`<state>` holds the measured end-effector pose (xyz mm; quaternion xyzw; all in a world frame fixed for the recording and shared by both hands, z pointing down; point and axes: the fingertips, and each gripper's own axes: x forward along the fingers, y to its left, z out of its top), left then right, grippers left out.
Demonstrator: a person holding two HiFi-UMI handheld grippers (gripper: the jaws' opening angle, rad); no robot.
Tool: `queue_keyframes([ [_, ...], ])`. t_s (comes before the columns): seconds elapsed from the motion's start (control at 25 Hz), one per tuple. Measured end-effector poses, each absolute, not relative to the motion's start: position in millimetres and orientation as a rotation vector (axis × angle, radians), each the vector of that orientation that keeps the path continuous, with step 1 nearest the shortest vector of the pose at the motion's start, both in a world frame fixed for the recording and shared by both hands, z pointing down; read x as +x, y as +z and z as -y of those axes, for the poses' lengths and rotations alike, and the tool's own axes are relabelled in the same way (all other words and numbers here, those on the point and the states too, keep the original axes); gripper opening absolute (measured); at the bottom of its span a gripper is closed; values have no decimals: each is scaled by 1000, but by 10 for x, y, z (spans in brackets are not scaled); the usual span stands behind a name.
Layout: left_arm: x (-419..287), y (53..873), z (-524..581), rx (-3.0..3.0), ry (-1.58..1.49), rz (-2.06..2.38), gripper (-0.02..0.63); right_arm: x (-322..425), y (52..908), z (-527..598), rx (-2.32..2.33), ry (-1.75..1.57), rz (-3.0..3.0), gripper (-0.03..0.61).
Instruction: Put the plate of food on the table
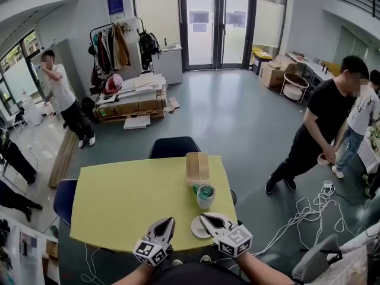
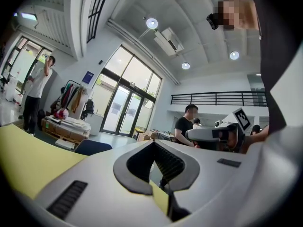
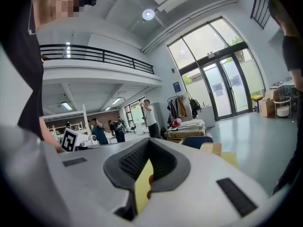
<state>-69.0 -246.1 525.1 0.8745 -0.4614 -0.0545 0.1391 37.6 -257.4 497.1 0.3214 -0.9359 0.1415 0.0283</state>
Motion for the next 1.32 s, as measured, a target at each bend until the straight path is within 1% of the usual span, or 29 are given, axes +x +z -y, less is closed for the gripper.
queue_keyframes([
  [1.32,-863,5232,2276,2550,-122,1338,8,284,5173,2390,1105,465,2764,12],
])
